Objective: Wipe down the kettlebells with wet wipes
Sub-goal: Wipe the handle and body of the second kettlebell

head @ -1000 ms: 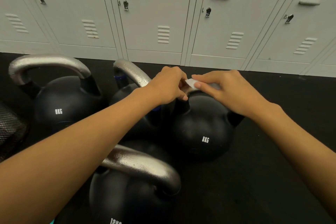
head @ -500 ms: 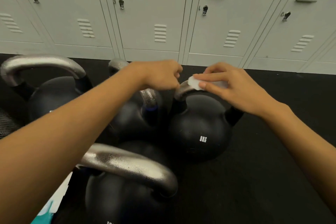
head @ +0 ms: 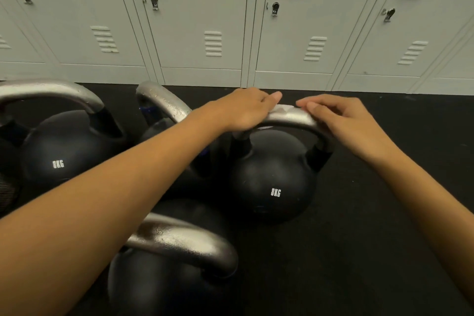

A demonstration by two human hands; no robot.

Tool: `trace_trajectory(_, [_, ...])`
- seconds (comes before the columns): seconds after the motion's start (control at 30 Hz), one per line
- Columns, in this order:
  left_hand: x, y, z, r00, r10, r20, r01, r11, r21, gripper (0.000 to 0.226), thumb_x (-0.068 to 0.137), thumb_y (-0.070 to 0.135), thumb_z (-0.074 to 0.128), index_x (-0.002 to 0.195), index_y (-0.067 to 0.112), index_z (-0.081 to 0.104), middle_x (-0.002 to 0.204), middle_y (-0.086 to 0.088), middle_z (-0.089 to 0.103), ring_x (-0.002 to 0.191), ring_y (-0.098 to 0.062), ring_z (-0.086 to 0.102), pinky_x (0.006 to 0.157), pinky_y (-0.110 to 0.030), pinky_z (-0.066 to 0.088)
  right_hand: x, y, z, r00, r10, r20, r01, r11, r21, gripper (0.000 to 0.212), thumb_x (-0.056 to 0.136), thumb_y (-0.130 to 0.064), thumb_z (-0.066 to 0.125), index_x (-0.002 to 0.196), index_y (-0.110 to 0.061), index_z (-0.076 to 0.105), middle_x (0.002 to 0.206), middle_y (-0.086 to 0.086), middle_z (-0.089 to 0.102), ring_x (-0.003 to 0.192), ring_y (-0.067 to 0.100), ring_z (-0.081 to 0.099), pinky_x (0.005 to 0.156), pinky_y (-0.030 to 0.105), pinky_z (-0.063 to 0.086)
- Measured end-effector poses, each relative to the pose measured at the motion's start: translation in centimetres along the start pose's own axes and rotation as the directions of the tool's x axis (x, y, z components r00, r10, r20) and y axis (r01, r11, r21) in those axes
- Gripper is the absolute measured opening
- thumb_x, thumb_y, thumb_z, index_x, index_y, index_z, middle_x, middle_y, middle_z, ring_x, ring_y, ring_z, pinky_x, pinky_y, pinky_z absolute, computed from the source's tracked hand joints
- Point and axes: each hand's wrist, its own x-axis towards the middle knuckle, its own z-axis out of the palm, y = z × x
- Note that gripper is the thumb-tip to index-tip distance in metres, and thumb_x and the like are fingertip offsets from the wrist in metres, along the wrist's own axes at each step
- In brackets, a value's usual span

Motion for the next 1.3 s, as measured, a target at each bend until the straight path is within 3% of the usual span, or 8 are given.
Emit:
trace_trajectory(0.27, [0.5,-1.6,0.1,0.970,-0.242,0.039,0.243,0.937,-0.252,0.036,0.100,0.034,0.034,0.070,0.013,0.037,0.071,-0.007,0.036,0.065,-0.019,0.032,0.069,-0.033,0.029,-0.2,0.3,0.4,0.999,0.020,0.039,-0.021,0.999,0.030,0.027,0.103,-0.030,0.046,0.105,-0.035,0.072,0.103,-0.017,0.071,0.103,0.003,0.062,0.095,0.028,0.046])
trace_trajectory(0.5, [0.3,-2.1,1.2,0.955,-0.291,0.055,0.283,0.845,-0.453,0.032,0.099,0.038,0.036,0.089,0.011,0.052,0.082,-0.010,0.049,0.070,-0.020,0.047,0.067,-0.028,0.039,-0.3,0.5,0.6,0.999,0.006,0.042,-0.007,0.999,0.033,0.028,0.104,-0.032,0.044,0.105,-0.036,0.071,0.104,-0.017,0.069,0.101,0.001,0.061,0.089,0.024,0.044])
trace_trajectory(0.6, [-0.1,-2.4,1.3,0.923,-0.364,0.123,0.365,0.730,-0.577,0.031,0.097,0.027,0.036,0.110,0.006,0.055,0.089,-0.013,0.055,0.081,-0.023,0.053,0.085,-0.033,0.048,-0.3,0.6,0.7,0.999,0.009,0.034,-0.010,0.999,0.032,0.028,0.104,-0.032,0.043,0.104,-0.035,0.071,0.103,-0.016,0.070,0.100,0.002,0.061,0.089,0.024,0.044])
trace_trajectory(0.8, [0.2,-1.0,0.9,0.930,-0.369,0.000,0.322,0.810,-0.490,0.024,0.092,0.029,0.042,0.081,0.009,0.049,0.072,-0.010,0.046,0.065,-0.025,0.045,0.070,-0.035,0.038,-0.3,0.5,0.9,0.999,0.026,0.031,-0.027,0.999,0.043,0.028,0.104,-0.034,0.042,0.105,-0.035,0.070,0.102,-0.016,0.068,0.100,0.002,0.060,0.087,0.023,0.043])
trace_trajectory(1.03, [-0.5,-2.2,1.7,0.873,-0.472,0.118,0.438,0.657,-0.614,0.035,0.096,0.020,0.033,0.125,0.003,0.043,0.105,-0.026,0.059,0.069,-0.033,0.065,0.084,-0.040,0.056,-0.5,0.2,1.0,0.999,0.030,0.029,-0.031,0.999,0.036,0.029,0.105,-0.032,0.040,0.106,-0.033,0.069,0.102,-0.017,0.067,0.097,-0.002,0.058,0.080,0.015,0.040])
trace_trajectory(1.13, [-0.3,-1.2,0.9,0.892,-0.448,0.054,0.408,0.751,-0.519,0.030,0.092,0.018,0.037,0.113,0.000,0.049,0.100,-0.030,0.062,0.087,-0.042,0.066,0.091,-0.044,0.052,-0.5,0.3,1.0,0.999,0.030,0.037,-0.032,0.999,0.038,0.029,0.105,-0.032,0.039,0.106,-0.034,0.069,0.103,-0.016,0.067,0.097,-0.002,0.058,0.076,0.008,0.040])
trace_trajectory(1.23, [0.2,-0.9,0.7,0.921,-0.390,-0.015,0.331,0.800,-0.501,0.025,0.091,0.022,0.044,0.099,0.003,0.057,0.086,-0.016,0.054,0.079,-0.030,0.053,0.072,-0.035,0.045,-0.4,0.4,1.2,0.999,0.027,0.026,-0.028,0.999,0.037,0.030,0.105,-0.033,0.038,0.109,-0.032,0.068,0.104,-0.014,0.067,0.096,-0.001,0.058,0.077,0.007,0.040])
trace_trajectory(1.3, [0.2,-1.2,1.1,0.921,-0.387,-0.048,0.305,0.791,-0.530,0.028,0.092,0.028,0.049,0.102,0.004,0.058,0.091,-0.010,0.057,0.084,-0.026,0.056,0.077,-0.033,0.048,-0.4,0.5,1.3,1.000,0.026,0.017,-0.027,0.999,0.034,0.030,0.105,-0.033,0.038,0.108,-0.031,0.068,0.102,-0.014,0.066,0.095,-0.002,0.057,0.074,0.001,0.038])
